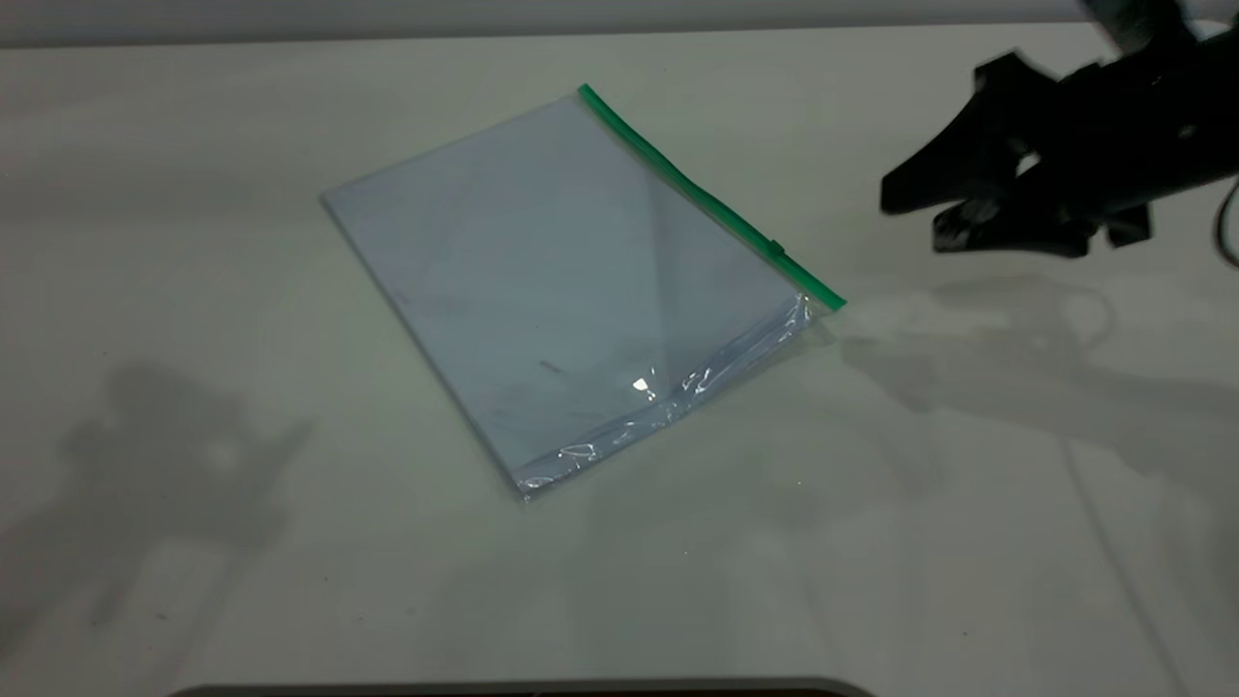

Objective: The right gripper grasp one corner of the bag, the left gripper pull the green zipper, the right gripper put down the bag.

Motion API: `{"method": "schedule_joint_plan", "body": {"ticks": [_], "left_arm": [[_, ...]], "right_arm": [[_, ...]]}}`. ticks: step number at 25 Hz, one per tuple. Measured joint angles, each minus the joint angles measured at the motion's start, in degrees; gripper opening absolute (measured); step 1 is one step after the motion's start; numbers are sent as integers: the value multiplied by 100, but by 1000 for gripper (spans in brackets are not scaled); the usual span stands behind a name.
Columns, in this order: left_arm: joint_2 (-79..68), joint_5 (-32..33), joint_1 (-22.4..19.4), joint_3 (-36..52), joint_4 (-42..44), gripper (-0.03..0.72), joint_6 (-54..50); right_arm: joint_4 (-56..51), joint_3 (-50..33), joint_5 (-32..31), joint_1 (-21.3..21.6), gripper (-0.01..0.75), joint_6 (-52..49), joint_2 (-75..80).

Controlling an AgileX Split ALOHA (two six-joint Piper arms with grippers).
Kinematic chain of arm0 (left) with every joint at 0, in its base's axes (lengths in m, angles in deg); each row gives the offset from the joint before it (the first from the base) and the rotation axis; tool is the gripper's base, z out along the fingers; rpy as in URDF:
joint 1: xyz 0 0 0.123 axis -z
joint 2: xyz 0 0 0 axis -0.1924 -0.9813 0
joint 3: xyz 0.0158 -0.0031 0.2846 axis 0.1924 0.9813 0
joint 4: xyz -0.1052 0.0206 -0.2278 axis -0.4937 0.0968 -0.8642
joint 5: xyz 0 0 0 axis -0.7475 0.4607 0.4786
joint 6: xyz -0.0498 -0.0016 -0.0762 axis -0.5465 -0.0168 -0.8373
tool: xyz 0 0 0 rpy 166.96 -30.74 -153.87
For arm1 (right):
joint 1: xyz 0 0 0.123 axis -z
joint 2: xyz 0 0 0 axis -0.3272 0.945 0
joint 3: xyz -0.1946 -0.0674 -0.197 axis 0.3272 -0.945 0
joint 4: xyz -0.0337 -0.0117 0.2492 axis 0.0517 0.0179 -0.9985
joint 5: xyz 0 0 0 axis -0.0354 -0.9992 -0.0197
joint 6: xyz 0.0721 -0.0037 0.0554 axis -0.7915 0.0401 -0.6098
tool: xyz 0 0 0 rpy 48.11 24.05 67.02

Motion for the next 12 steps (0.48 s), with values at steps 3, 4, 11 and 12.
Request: {"method": "schedule_joint_plan", "body": {"ticks": [3, 4, 11, 12], "left_arm": [[0, -58, 0, 0, 0, 565, 5], [0, -87, 0, 0, 0, 565, 5], [0, -136, 0, -4, -11, 565, 5], [0, -136, 0, -4, -11, 565, 5]], "right_arm": [[205, 462, 0, 0, 533, 0, 598], [288, 629, 0, 0, 533, 0, 791], [594, 1436, -269, 0, 533, -154, 1690], [588, 1482, -334, -11, 533, -185, 1745]]}}
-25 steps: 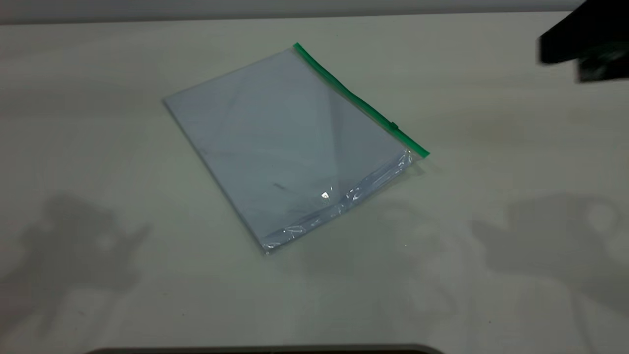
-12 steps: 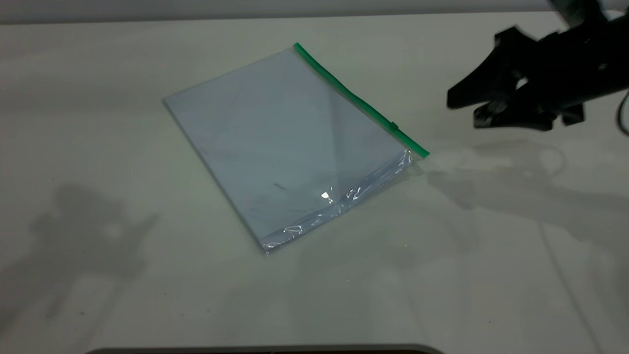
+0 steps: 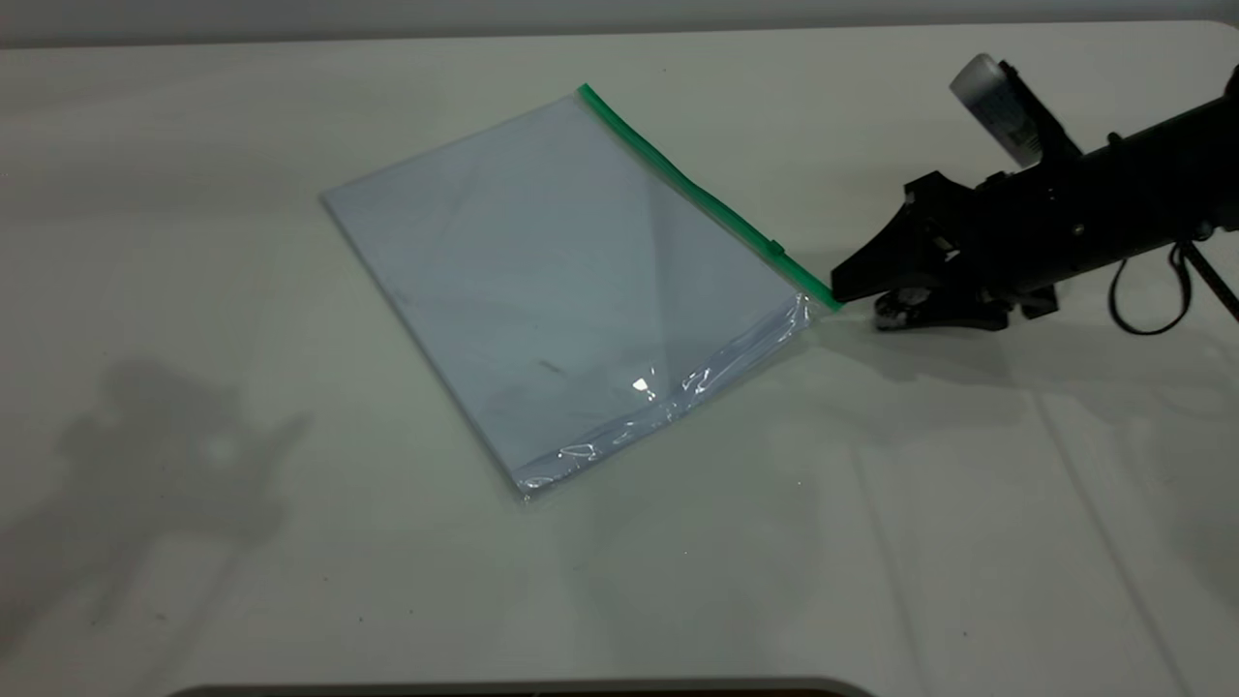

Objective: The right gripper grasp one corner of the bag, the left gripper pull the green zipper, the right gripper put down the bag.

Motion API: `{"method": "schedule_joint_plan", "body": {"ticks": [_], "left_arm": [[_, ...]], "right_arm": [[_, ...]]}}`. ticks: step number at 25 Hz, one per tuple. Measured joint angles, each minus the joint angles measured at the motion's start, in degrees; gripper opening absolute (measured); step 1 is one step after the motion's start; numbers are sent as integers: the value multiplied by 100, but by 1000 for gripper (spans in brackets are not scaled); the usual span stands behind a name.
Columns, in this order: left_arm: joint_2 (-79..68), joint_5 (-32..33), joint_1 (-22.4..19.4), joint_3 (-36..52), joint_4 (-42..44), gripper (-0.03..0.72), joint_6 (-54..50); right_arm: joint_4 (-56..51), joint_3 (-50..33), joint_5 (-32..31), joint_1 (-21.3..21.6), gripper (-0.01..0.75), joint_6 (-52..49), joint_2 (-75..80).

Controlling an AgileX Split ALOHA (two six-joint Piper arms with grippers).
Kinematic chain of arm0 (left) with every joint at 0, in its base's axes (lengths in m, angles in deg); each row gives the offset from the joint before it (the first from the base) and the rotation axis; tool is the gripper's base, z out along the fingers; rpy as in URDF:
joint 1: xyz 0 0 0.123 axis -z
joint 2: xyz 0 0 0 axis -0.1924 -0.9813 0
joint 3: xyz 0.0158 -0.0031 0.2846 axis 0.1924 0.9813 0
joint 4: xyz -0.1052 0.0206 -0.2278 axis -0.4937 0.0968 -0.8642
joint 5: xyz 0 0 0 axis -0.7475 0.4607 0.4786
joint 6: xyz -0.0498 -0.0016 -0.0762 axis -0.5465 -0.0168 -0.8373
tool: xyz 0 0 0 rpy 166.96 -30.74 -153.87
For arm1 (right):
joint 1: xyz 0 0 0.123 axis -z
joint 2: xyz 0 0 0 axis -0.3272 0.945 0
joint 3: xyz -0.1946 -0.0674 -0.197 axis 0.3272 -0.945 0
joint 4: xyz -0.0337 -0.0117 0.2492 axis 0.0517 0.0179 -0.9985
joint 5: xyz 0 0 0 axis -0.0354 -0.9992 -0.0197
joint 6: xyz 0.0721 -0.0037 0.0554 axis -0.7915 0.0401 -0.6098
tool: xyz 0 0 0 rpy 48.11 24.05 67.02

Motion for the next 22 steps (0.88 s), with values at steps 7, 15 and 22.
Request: {"method": "schedule_joint_plan", "body": {"ticks": [7, 15, 22], "left_arm": [[0, -19, 0, 0, -4, 565, 0], [0, -19, 0, -2, -4, 565, 0], [0, -19, 0, -2, -4, 565, 0]], "right_arm": [[-175, 202, -45, -530, 533, -72, 115], [-399, 347, -44, -766, 439, -72, 115], [242, 347, -107, -766, 225, -135, 115]]}}
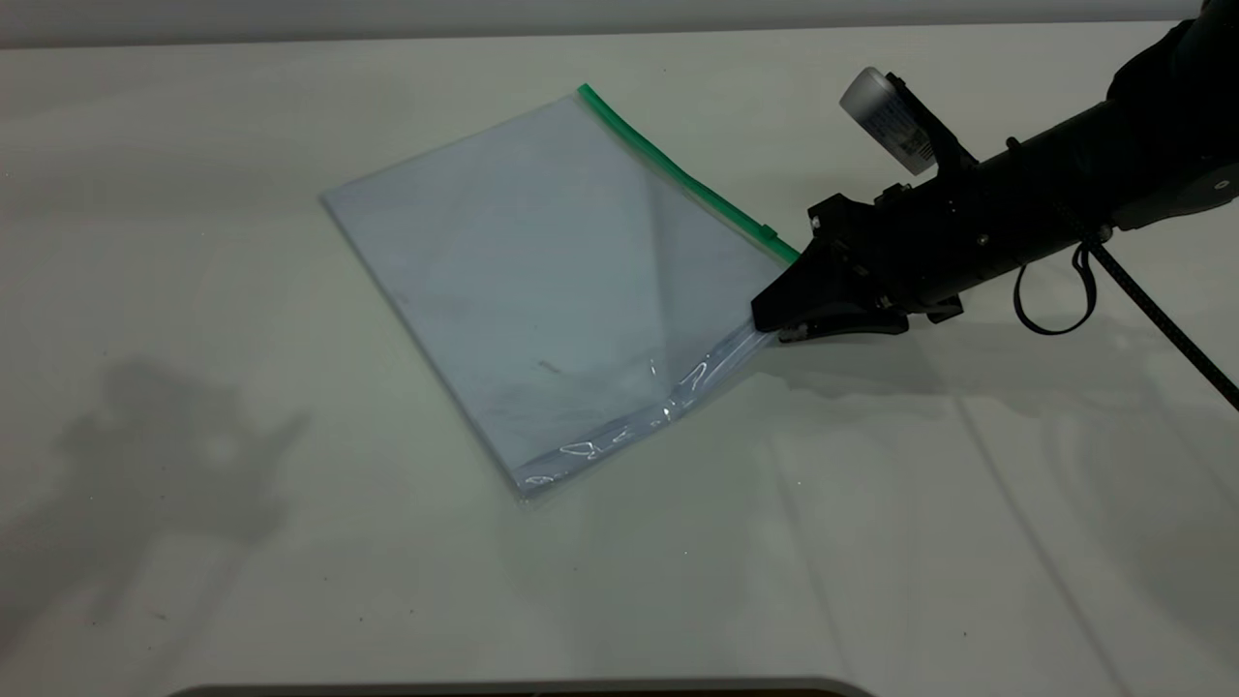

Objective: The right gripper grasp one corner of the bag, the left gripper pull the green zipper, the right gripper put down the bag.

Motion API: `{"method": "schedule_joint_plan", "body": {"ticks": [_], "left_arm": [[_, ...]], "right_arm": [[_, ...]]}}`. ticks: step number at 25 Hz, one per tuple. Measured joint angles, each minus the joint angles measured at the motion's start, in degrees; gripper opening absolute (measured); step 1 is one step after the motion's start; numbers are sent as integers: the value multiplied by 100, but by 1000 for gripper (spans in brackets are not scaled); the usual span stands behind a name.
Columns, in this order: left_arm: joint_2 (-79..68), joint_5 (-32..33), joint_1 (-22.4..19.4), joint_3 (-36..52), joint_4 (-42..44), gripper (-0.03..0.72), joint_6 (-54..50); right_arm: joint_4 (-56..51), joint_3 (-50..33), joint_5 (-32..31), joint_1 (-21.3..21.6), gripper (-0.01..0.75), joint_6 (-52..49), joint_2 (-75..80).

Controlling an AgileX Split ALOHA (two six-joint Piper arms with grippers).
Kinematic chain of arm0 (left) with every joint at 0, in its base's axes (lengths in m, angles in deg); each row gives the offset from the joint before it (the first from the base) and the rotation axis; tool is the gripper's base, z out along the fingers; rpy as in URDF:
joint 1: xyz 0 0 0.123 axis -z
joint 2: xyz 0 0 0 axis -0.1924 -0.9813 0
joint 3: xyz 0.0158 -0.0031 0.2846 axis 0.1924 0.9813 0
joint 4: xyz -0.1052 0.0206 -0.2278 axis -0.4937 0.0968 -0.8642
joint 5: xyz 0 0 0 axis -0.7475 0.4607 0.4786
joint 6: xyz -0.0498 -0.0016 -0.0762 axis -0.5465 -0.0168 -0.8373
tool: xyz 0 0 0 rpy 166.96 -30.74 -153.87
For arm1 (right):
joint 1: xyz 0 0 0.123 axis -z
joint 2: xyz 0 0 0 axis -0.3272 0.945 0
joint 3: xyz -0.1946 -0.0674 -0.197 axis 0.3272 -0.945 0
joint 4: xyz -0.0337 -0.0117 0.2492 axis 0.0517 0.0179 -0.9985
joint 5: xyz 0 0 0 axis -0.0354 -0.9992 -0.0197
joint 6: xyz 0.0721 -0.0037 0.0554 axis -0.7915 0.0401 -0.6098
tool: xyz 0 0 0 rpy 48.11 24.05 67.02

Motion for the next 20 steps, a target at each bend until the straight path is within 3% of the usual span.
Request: {"method": "schedule_joint_plan", "body": {"ticks": [5, 9, 14, 20], "left_arm": [[0, 0, 0, 0, 0, 565, 0], [0, 0, 0, 0, -2, 565, 0], [0, 0, 0, 0, -2, 565, 6], [0, 0, 0, 0, -2, 565, 6]], "right_arm": [[-85, 0, -209, 7, 39, -4, 0], [-163, 0, -369, 7, 26, -4, 0], [-325, 0, -414, 7, 94, 1, 0], [-970, 0, -414, 7, 258, 295, 0]]}}
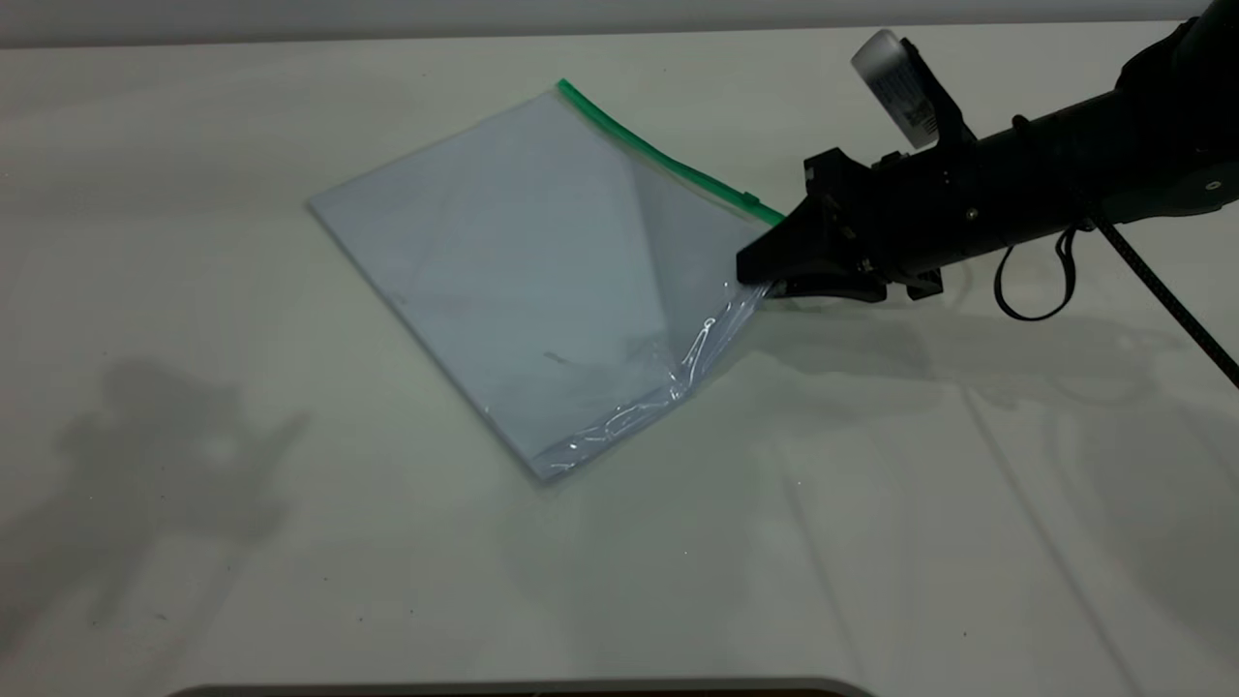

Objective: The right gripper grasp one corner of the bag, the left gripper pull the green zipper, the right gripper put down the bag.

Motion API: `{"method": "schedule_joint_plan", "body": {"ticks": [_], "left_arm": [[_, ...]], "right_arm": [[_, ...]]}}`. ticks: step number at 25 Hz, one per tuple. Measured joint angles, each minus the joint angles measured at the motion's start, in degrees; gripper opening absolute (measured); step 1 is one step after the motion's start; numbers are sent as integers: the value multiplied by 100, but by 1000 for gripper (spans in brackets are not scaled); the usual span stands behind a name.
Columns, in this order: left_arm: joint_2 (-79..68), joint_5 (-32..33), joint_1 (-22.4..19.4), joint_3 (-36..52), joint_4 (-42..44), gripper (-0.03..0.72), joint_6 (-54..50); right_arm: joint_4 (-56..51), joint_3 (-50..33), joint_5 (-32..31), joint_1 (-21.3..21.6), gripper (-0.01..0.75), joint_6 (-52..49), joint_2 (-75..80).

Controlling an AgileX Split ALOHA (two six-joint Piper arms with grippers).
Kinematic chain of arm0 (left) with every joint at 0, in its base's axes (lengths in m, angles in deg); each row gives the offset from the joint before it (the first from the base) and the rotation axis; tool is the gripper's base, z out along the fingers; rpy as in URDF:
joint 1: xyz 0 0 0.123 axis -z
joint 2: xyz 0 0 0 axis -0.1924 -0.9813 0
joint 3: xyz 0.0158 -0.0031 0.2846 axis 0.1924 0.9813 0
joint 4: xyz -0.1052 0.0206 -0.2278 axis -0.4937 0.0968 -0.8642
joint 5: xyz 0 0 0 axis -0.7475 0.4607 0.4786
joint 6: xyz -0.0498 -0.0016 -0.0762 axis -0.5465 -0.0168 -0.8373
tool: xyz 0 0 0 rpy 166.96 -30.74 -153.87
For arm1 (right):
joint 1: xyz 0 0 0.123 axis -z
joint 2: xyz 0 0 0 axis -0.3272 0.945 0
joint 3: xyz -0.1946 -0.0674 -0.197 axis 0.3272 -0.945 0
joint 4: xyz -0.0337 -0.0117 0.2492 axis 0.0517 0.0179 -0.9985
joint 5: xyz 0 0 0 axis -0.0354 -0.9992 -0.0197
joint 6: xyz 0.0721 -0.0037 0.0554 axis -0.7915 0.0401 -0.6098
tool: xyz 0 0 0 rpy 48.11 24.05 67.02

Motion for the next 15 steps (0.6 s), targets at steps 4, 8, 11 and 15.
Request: {"method": "schedule_joint_plan", "body": {"ticks": [4, 8, 11, 15], "left_arm": [[0, 0, 0, 0, 0, 565, 0], [0, 0, 0, 0, 0, 565, 0], [0, 0, 0, 0, 0, 565, 0], [0, 0, 0, 0, 0, 565, 0]], "right_arm": [[-59, 0, 0, 0, 276, 62, 0], [-71, 0, 214, 0, 277, 110, 0], [-88, 0, 426, 0, 277, 122, 0], [-102, 0, 420, 6, 273, 140, 0]]}}
